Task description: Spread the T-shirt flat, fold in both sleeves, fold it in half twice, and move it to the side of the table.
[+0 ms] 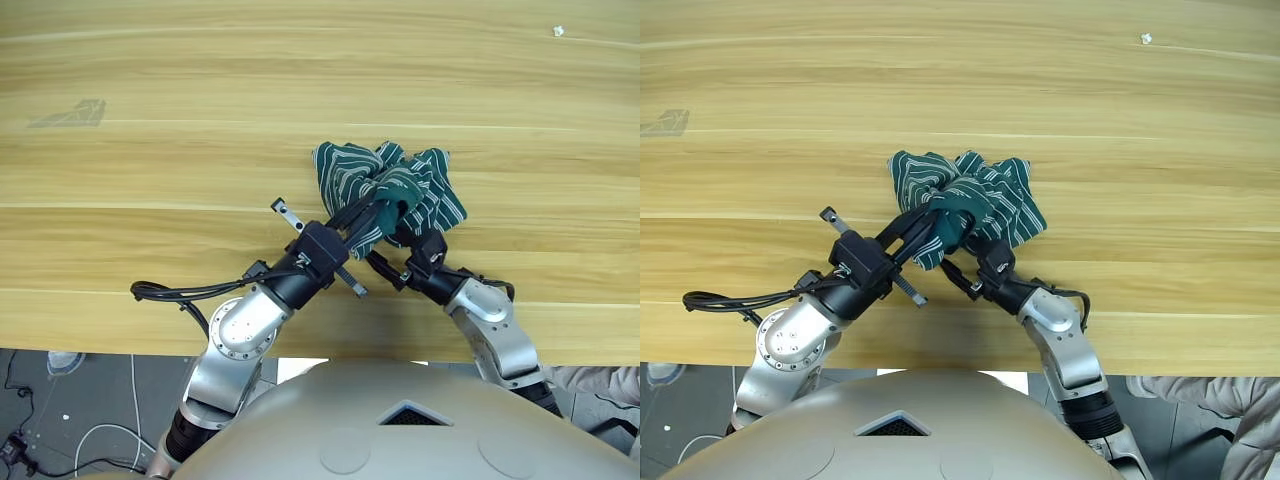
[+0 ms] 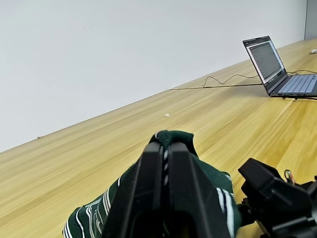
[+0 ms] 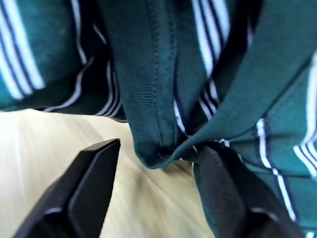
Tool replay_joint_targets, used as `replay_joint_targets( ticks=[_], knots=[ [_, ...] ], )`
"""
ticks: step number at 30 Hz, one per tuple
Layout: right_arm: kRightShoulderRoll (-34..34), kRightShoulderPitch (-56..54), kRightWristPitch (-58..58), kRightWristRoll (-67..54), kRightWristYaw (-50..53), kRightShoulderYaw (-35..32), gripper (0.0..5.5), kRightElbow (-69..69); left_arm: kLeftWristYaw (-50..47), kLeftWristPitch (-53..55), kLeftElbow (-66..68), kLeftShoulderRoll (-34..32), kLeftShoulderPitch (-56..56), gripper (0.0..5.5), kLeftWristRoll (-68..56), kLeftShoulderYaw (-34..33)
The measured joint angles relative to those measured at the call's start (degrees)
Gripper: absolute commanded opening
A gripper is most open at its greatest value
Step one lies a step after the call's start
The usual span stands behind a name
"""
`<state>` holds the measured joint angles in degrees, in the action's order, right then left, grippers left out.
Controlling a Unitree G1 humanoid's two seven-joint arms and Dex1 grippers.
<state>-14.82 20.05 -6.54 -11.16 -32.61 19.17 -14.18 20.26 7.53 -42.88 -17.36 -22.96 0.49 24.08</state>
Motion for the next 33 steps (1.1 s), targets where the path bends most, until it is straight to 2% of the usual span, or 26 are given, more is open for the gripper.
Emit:
replay_joint_targets(
  ticks=[9,11,12,16,19,22,26,29,33],
  knots=[
    [-0.03,-0.29,-0.07,0.32,0.20,-0.22,0.66,0.03,-1.01,0.00,0.03,0.04,-0.05,0.00,-0.72,-0.58],
    [-0.02,-0.71,-0.05,0.64,0.39,-0.40,0.12,0.12,-1.00,0.10,-0.03,0.24,-0.10,0.00,-1.50,-0.98],
    [-0.03,-0.72,-0.05,0.69,0.41,-0.42,0.05,0.16,-1.01,0.18,-0.05,0.32,-0.10,0.00,-2.07,-1.29],
    [-1.04,-1.37,-0.09,0.73,-0.83,-0.40,0.05,0.10,-1.30,0.20,0.12,-0.16,0.10,0.00,-2.84,-5.24],
    [-6.57,-3.07,-0.40,-1.40,-8.14,-0.99,0.05,-2.26,-1.20,0.15,1.47,-2.92,1.10,0.00,-2.99,-13.53],
    [-13.71,-4.95,0.63,-5.71,-16.63,-5.17,0.05,-5.23,-0.02,0.00,3.69,-7.47,1.09,0.00,-2.98,-22.95],
    [-21.63,-7.98,3.65,-8.28,-25.78,-9.07,0.05,-6.96,2.66,-0.15,5.76,-12.04,1.14,0.00,-2.74,-29.26],
    [-27.89,-13.88,4.31,-9.23,-31.35,-13.13,0.05,-6.90,5.84,-0.15,5.67,-15.50,1.38,0.00,-1.55,-29.76],
    [-31.26,-24.80,6.36,-6.79,-31.97,-16.74,0.05,-1.57,11.91,-1.19,5.42,-21.39,5.73,0.00,1.75,-27.39]
  ],
)
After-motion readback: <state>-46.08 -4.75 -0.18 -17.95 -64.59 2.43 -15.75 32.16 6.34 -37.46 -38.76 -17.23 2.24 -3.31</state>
